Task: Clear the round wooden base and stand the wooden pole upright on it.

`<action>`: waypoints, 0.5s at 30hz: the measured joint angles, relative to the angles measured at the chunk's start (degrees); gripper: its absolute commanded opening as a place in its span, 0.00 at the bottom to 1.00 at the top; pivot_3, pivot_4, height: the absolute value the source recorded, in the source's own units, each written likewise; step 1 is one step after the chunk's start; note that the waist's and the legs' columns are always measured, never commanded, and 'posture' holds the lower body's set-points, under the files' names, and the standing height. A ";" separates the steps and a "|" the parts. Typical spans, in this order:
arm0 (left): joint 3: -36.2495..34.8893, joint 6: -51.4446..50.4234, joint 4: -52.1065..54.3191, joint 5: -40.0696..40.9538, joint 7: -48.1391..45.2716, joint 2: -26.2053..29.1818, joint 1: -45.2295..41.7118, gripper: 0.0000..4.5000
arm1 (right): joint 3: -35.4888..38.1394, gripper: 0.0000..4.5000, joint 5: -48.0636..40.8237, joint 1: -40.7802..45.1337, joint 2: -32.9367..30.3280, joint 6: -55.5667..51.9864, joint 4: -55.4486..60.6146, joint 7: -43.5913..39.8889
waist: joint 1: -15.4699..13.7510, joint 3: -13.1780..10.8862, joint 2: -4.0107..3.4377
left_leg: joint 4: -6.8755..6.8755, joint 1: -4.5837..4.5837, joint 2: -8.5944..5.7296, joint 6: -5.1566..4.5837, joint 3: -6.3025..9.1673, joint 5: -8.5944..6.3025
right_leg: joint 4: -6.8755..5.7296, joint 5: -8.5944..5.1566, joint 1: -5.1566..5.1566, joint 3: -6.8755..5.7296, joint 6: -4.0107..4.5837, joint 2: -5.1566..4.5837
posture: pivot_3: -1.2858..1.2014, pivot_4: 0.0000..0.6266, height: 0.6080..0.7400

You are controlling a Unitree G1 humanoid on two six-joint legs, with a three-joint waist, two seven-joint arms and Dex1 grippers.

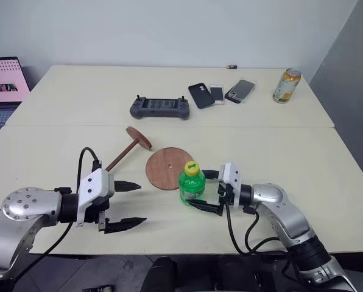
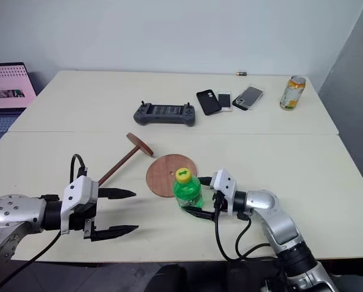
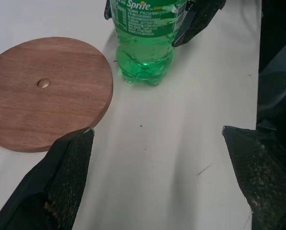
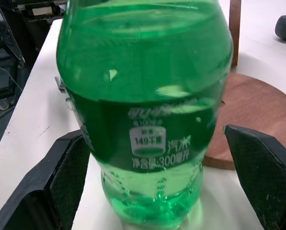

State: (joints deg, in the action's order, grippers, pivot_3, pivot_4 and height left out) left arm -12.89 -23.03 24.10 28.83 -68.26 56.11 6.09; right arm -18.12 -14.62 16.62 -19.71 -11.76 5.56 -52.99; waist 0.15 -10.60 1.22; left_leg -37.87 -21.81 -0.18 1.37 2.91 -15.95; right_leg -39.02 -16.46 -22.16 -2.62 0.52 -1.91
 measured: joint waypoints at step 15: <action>0.01 0.39 -0.36 0.55 0.41 -1.41 -2.15 1.00 | -0.80 0.70 0.62 0.01 0.66 2.70 -0.97 -0.49 | 0.00 0.00 0.00 | -0.01 -0.01 0.00 0.00 -0.01 0.00 | 0.00 0.00 -0.01 0.01 0.00 0.00 | 0.52 0.24 1.00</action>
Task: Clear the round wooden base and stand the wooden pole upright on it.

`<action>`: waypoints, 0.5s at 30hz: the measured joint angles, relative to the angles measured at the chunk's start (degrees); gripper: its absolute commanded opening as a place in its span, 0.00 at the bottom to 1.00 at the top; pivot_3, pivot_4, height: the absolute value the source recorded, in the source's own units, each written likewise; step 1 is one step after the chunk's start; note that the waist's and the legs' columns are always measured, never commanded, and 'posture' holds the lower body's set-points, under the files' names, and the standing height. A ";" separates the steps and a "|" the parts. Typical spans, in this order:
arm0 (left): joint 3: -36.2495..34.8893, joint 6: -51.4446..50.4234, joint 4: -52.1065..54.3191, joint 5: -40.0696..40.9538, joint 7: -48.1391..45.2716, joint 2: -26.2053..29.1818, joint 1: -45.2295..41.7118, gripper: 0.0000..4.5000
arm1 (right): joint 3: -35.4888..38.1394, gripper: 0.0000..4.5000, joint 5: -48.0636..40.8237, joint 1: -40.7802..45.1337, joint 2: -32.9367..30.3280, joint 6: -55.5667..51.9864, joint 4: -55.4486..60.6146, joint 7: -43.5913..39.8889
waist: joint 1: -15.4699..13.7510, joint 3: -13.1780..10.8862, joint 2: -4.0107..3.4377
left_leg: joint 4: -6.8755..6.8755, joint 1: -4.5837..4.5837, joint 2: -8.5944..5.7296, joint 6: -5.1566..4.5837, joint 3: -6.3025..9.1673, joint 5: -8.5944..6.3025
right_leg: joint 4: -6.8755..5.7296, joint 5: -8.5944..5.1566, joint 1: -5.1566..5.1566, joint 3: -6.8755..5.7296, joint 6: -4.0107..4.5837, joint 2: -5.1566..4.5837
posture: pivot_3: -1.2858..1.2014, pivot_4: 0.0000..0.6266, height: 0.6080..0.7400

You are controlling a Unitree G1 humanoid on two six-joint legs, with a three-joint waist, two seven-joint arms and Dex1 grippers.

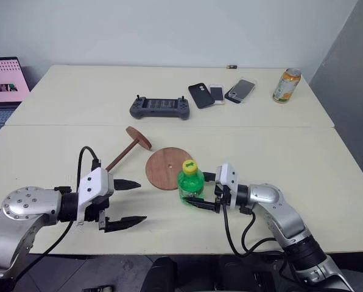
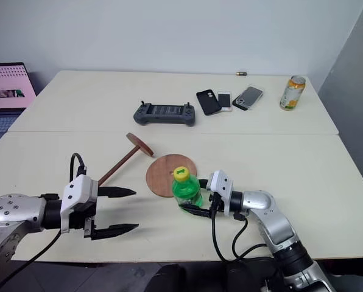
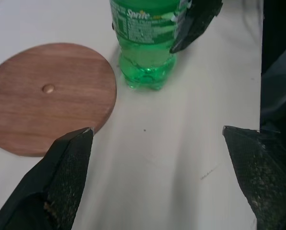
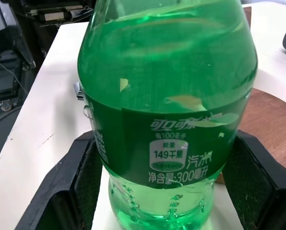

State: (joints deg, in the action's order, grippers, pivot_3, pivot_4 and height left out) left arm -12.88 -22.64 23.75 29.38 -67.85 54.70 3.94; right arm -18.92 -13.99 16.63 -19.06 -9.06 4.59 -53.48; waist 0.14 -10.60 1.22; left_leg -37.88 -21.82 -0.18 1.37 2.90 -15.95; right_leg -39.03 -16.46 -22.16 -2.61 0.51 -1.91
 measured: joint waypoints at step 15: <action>5.75 -8.02 2.42 8.35 4.81 -4.98 -15.75 1.00 | 14.53 0.70 -6.61 -0.33 -7.54 -6.72 10.58 3.95 | -0.16 -0.01 -0.01 | -0.05 -0.05 -0.05 0.01 -0.01 0.01 | 0.00 0.05 0.02 0.02 -0.08 -0.01 | 0.52 0.24 1.00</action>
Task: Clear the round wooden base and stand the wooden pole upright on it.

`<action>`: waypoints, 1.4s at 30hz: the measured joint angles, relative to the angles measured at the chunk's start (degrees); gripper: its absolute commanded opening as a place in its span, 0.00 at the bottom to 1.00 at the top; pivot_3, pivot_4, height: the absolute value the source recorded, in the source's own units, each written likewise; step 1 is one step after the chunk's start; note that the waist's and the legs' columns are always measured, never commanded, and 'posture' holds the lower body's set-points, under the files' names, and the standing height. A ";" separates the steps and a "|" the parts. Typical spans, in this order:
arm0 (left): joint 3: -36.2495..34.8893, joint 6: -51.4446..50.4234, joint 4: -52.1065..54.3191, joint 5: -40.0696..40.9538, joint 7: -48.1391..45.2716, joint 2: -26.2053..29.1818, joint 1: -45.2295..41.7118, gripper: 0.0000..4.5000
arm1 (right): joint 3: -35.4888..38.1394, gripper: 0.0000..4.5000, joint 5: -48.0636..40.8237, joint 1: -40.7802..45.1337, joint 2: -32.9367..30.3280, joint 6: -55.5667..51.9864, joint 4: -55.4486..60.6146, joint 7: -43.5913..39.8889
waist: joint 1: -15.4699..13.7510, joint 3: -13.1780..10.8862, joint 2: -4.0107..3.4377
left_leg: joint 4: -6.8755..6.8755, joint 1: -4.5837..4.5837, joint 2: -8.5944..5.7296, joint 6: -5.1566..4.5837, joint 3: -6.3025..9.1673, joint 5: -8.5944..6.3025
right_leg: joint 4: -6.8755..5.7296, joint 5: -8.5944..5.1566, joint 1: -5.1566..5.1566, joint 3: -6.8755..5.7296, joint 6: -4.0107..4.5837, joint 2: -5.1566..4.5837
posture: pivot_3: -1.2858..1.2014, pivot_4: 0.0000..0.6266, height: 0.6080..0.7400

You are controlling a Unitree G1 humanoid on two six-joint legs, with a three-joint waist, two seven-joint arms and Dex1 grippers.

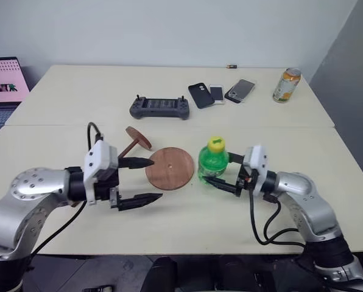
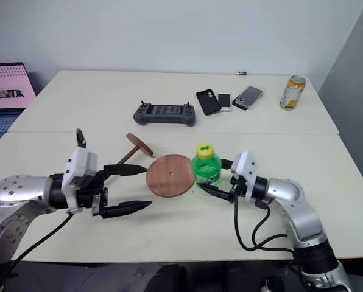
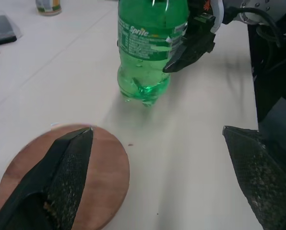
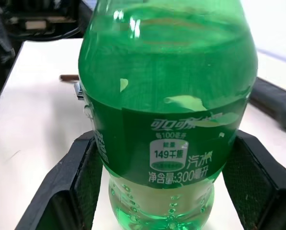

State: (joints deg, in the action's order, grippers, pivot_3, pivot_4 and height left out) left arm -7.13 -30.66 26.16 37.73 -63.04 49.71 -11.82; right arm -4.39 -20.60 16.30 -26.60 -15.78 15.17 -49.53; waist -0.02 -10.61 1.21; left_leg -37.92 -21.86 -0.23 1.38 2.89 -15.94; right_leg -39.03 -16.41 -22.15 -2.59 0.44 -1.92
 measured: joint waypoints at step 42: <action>19.51 4.72 -16.52 -18.64 10.60 -22.30 -19.39 1.00 | 21.71 0.99 1.52 -4.42 -0.57 6.07 -21.25 21.47 | 0.34 0.00 -0.06 | -0.02 0.00 -0.02 0.02 -0.53 0.02 | 0.01 0.08 -0.11 0.50 -0.13 -0.06 | 0.52 0.24 1.00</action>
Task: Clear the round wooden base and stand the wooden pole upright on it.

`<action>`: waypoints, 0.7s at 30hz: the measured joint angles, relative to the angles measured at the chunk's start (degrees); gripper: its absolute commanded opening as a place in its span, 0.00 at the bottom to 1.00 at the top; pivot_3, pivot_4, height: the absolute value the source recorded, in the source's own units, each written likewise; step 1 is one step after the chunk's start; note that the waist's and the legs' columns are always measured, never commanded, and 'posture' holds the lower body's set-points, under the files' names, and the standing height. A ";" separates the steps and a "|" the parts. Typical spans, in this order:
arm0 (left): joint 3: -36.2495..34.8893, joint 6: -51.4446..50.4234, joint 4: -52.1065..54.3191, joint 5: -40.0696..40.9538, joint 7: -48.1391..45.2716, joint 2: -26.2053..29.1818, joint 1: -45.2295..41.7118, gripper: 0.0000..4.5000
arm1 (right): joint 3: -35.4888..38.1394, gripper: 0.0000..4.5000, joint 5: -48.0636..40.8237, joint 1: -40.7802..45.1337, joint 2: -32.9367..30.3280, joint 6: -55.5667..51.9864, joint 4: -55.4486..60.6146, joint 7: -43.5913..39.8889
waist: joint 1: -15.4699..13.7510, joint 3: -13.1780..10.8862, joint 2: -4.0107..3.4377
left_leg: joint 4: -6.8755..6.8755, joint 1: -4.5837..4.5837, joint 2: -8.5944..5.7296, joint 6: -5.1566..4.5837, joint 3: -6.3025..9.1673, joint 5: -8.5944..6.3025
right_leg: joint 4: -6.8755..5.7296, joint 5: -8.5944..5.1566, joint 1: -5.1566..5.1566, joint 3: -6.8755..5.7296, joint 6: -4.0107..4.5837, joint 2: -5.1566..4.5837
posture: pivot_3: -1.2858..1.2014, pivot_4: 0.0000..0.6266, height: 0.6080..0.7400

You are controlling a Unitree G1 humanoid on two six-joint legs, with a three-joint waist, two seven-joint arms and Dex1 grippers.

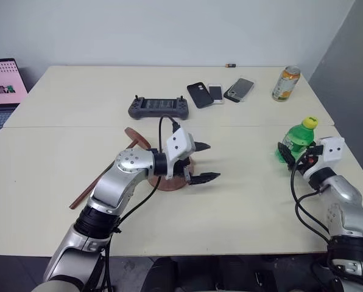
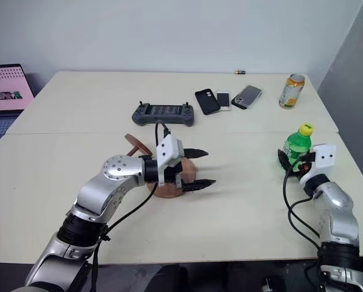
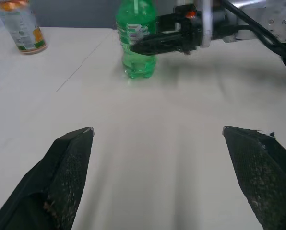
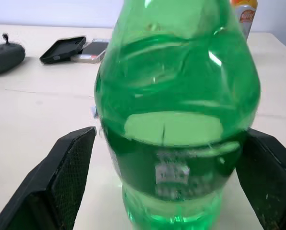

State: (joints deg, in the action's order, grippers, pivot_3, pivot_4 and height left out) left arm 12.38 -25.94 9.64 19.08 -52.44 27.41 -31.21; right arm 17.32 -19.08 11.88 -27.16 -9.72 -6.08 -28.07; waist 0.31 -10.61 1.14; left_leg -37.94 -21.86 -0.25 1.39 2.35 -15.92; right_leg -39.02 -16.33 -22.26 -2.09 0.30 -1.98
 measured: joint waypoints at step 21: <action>-22.69 -15.15 13.23 10.37 1.43 20.64 14.05 1.00 | -8.26 0.99 -6.75 -14.33 -15.24 -8.02 28.06 -21.75 | 0.33 -0.04 0.06 | 0.00 0.09 0.06 -0.02 0.14 -0.02 | 0.03 -0.13 0.05 -0.06 -0.23 0.09 | 0.52 0.24 1.00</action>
State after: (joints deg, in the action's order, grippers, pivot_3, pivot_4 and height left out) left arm -10.31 -41.09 22.88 29.46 -51.01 48.05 -17.16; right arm 9.07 -25.83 -2.45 -42.41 -17.74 21.98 -49.82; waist 0.64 -10.64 1.21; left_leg -37.94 -21.77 -0.18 1.37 2.49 -15.94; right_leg -38.99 -16.46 -22.21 -2.15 0.07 -1.88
